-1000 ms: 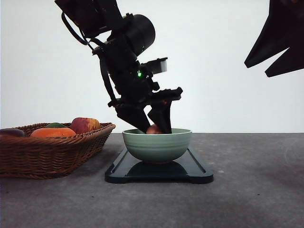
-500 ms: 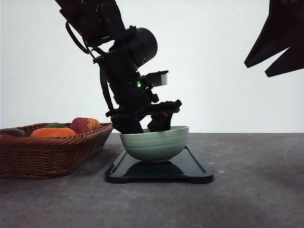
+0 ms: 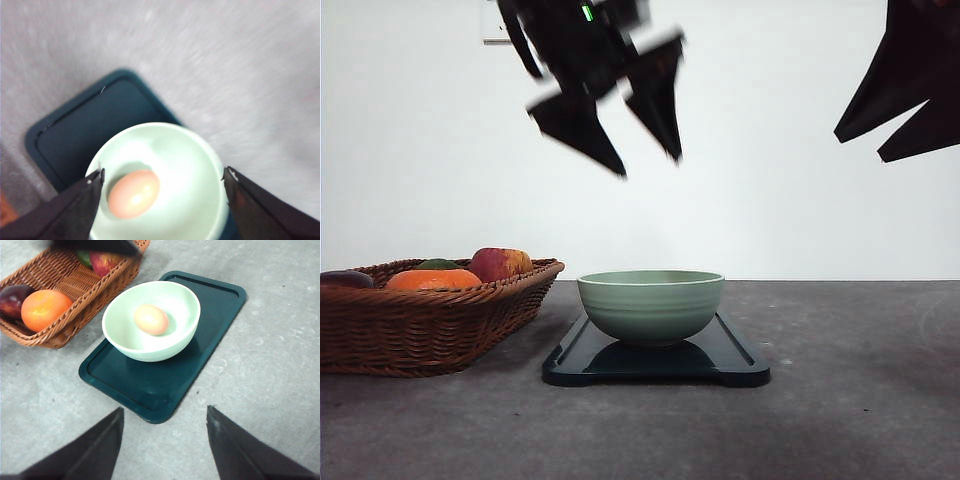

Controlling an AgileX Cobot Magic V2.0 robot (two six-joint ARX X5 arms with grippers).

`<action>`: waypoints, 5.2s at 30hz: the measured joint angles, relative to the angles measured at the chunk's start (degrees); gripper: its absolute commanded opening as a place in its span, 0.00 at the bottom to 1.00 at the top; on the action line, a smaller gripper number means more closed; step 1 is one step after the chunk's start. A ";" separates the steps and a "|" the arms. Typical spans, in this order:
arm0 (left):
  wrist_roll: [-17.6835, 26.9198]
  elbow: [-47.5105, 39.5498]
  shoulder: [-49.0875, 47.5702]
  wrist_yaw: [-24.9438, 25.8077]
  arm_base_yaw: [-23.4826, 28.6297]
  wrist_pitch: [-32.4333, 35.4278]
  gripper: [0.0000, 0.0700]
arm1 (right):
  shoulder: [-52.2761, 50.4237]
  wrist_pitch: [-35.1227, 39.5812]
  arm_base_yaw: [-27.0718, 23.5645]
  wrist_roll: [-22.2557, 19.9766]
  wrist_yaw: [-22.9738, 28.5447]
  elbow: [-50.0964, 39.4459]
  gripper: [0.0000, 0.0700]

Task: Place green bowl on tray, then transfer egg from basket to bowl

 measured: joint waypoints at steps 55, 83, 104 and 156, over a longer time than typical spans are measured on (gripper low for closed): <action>-11.17 -47.54 -49.63 -0.22 11.76 6.99 0.00 | 1.11 2.88 -0.02 -2.81 -0.12 0.00 0.02; -8.85 -75.23 -84.73 -0.24 32.56 24.75 0.00 | 1.11 4.33 -0.02 -2.82 -0.11 0.00 0.02; -8.67 -87.01 -99.97 -0.50 38.38 25.73 0.00 | 1.11 4.37 -0.02 -2.82 -0.12 0.00 0.02; -8.67 -87.01 -99.94 -0.57 38.38 25.97 0.00 | -43.94 12.23 -24.52 -8.94 5.86 -31.60 0.02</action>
